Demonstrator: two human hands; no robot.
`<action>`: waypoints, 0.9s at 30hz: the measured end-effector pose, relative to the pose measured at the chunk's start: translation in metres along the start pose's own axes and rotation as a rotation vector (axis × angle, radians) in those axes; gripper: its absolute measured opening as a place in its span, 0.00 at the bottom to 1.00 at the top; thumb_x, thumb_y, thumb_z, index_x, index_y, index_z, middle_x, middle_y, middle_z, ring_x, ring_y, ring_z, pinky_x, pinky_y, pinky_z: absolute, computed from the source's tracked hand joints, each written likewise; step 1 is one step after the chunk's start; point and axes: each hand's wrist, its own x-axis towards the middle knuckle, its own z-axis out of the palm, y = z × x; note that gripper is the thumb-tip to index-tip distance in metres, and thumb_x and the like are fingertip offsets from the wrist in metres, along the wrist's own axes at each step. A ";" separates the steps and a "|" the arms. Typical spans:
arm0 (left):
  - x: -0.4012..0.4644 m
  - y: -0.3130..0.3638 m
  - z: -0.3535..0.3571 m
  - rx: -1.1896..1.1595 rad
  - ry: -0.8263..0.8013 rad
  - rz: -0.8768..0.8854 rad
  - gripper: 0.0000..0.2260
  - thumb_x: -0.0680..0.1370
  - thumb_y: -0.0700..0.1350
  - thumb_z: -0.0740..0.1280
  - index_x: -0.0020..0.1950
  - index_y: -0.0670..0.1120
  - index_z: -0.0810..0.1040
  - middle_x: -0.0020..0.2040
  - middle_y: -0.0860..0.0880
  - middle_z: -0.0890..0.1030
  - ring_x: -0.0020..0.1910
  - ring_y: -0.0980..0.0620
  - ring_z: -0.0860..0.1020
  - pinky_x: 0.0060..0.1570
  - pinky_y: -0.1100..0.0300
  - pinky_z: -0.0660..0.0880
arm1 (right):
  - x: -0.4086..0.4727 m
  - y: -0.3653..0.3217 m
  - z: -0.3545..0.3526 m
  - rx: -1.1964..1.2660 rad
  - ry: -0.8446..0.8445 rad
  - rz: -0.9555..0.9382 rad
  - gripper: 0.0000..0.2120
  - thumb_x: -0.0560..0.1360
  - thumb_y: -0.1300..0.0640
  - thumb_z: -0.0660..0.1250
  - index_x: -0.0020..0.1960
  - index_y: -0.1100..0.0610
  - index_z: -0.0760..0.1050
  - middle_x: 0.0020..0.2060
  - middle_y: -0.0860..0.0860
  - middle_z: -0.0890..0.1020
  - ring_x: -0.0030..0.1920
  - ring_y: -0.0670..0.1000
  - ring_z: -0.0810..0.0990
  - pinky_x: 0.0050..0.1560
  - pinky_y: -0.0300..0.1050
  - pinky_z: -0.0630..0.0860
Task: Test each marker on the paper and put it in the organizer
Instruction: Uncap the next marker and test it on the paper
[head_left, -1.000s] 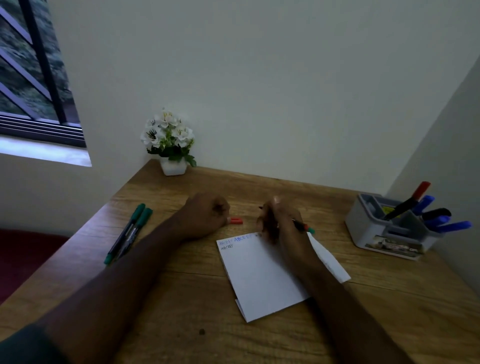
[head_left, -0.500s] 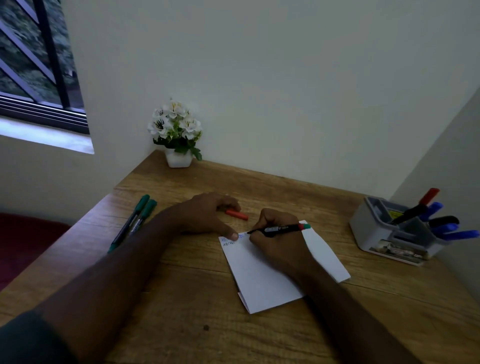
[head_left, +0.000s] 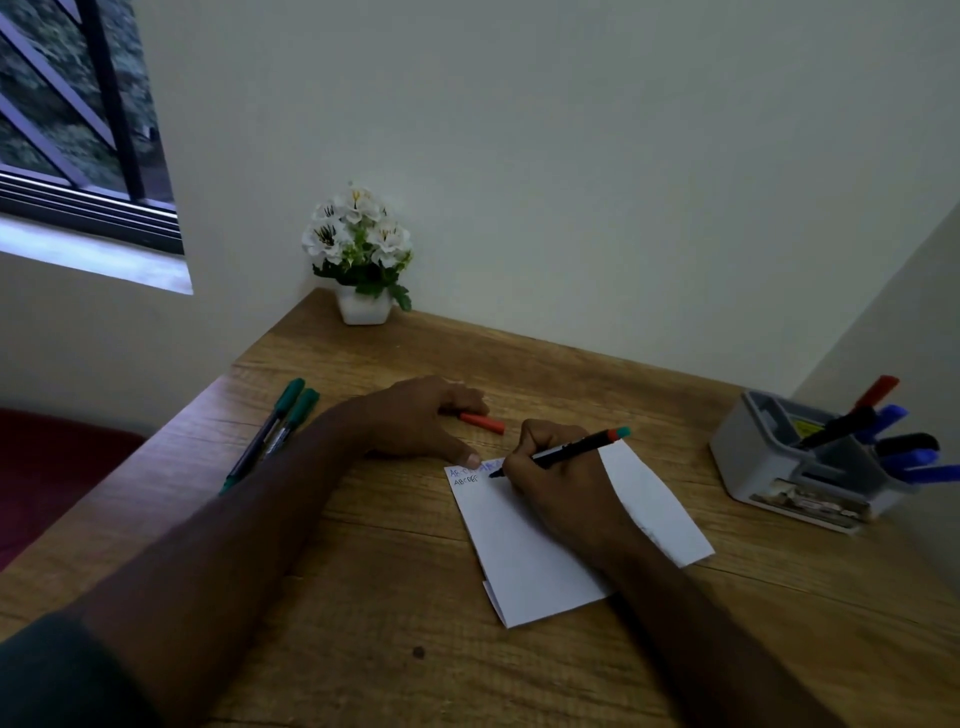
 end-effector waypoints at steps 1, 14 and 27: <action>0.000 0.000 0.000 0.001 -0.002 0.004 0.34 0.72 0.56 0.74 0.75 0.55 0.66 0.77 0.56 0.63 0.77 0.54 0.58 0.74 0.55 0.56 | 0.000 0.000 0.000 -0.003 -0.001 -0.007 0.14 0.72 0.59 0.67 0.29 0.52 0.70 0.27 0.45 0.76 0.29 0.41 0.73 0.30 0.37 0.67; 0.002 -0.005 0.001 0.003 0.004 -0.020 0.36 0.71 0.58 0.74 0.76 0.56 0.64 0.78 0.56 0.61 0.77 0.53 0.57 0.75 0.51 0.56 | 0.000 -0.006 0.001 -0.098 -0.026 0.007 0.13 0.74 0.58 0.70 0.32 0.55 0.73 0.27 0.46 0.77 0.29 0.41 0.74 0.28 0.33 0.66; 0.001 -0.003 0.000 0.008 -0.007 -0.003 0.34 0.72 0.57 0.73 0.76 0.55 0.65 0.78 0.57 0.61 0.77 0.54 0.56 0.76 0.51 0.54 | 0.000 -0.010 0.000 -0.104 0.011 0.018 0.16 0.74 0.60 0.70 0.31 0.54 0.69 0.25 0.44 0.75 0.28 0.40 0.73 0.27 0.32 0.66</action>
